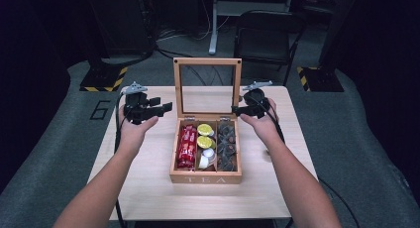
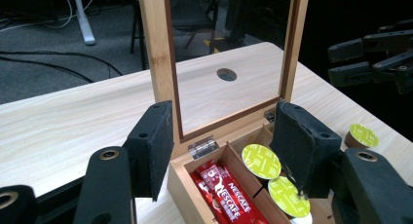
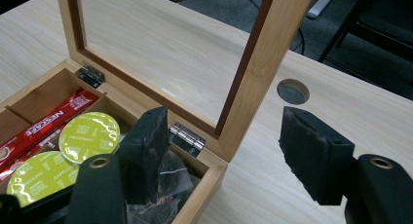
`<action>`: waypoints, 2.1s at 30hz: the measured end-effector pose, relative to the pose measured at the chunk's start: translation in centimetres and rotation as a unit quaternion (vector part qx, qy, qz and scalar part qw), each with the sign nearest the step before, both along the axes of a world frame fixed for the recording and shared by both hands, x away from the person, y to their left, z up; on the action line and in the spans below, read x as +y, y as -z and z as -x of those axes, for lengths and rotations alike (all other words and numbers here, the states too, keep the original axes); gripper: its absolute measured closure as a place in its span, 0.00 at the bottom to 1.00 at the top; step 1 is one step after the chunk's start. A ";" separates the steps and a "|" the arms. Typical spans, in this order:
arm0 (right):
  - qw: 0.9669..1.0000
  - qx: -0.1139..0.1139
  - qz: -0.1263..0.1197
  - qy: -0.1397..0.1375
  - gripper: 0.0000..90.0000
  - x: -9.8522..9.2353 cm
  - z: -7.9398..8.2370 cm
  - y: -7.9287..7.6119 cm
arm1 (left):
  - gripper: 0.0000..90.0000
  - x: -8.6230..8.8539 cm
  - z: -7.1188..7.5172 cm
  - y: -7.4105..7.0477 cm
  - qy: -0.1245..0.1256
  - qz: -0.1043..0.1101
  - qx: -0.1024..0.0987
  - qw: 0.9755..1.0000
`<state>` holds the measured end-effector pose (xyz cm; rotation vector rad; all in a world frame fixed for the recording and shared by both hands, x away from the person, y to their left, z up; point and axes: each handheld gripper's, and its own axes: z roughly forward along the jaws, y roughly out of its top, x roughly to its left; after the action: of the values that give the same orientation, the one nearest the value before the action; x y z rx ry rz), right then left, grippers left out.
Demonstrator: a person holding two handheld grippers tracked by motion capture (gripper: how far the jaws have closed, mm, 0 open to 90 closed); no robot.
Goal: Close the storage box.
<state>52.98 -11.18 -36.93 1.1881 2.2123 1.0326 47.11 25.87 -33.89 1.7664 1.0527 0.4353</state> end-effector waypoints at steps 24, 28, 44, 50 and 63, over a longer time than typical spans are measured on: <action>1.000 0.006 0.002 0.022 0.39 1.1 -3.0 1.8 | 0.45 1.5 0.2 0.1 -0.008 -0.006 0.001 1.000; 1.000 0.006 -0.003 0.029 0.39 1.1 -3.3 1.8 | 0.45 1.3 0.2 0.5 -0.008 -0.003 0.004 1.000; 1.000 0.007 -0.006 0.002 0.39 1.3 -3.9 2.6 | 0.45 1.8 0.4 1.2 -0.011 -0.004 0.013 1.000; 1.000 0.004 -0.008 0.002 0.39 1.4 -4.1 2.7 | 0.45 2.5 0.4 1.6 -0.020 0.001 0.016 1.000; 1.000 0.001 -0.016 0.012 0.44 1.6 -4.4 2.8 | 0.45 2.8 0.7 1.8 -0.021 -0.002 0.018 1.000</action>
<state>57.36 -9.61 -39.75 1.2277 2.1849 1.0605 46.44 28.69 -35.65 1.7630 1.1179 0.4325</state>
